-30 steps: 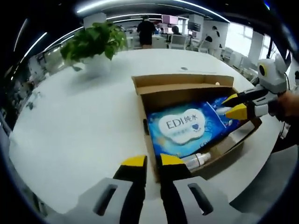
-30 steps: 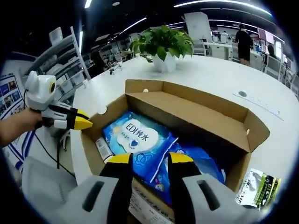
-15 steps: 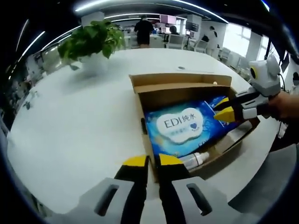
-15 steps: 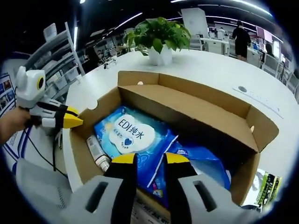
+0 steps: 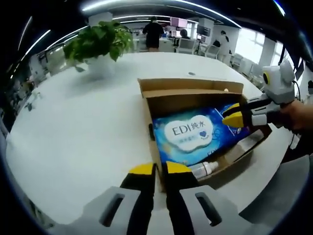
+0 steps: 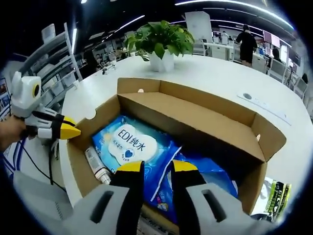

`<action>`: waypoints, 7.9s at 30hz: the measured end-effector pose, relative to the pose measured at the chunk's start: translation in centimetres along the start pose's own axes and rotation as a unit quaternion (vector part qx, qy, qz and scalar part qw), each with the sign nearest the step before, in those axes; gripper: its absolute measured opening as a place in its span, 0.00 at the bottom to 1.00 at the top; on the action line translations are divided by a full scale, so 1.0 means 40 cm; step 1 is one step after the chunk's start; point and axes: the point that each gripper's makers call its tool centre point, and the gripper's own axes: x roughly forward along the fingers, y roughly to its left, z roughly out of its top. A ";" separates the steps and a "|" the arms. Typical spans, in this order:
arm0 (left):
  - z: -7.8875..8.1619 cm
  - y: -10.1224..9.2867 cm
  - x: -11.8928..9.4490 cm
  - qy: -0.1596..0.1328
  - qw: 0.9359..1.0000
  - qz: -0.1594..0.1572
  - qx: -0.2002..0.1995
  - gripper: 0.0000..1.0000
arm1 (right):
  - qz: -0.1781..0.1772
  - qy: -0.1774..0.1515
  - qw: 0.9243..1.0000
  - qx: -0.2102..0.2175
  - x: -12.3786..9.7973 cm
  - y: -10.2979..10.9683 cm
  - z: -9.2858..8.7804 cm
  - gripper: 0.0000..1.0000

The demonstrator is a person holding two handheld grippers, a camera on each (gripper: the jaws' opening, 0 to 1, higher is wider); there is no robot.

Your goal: Operate the shoe box by opening the lid, removing the specified soft item, and placing it in the target area until the item is outside and the box remains undamaged.

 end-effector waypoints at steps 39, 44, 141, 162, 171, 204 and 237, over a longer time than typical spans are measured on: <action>0.000 0.000 0.001 -0.012 1.000 -0.006 -0.014 0.04 | 0.025 0.034 0.998 0.046 0.027 0.030 -0.015 0.00; 0.000 -0.001 0.000 -0.015 1.000 -0.007 -0.010 0.04 | 0.019 0.034 0.998 0.059 0.013 0.029 -0.012 0.00; 0.021 -0.187 0.167 0.120 0.982 -0.133 0.057 0.19 | -0.020 0.027 0.996 0.079 -0.099 -0.099 -0.075 0.00; 0.034 -0.188 0.140 0.104 0.986 -0.110 0.073 0.00 | -0.033 0.016 0.996 0.082 -0.110 -0.089 -0.059 0.00; 0.051 -0.185 0.124 0.090 0.989 -0.106 0.060 0.00 | -0.031 0.010 0.997 0.076 -0.125 -0.087 -0.044 0.00; 0.179 -0.285 0.034 0.021 0.991 -0.131 0.025 0.00 | -0.031 -0.031 0.993 0.112 -0.254 -0.150 0.025 0.00; 0.240 -0.512 0.092 0.007 0.982 -0.187 0.030 0.00 | -0.085 -0.041 0.985 0.145 -0.402 -0.341 -0.021 0.00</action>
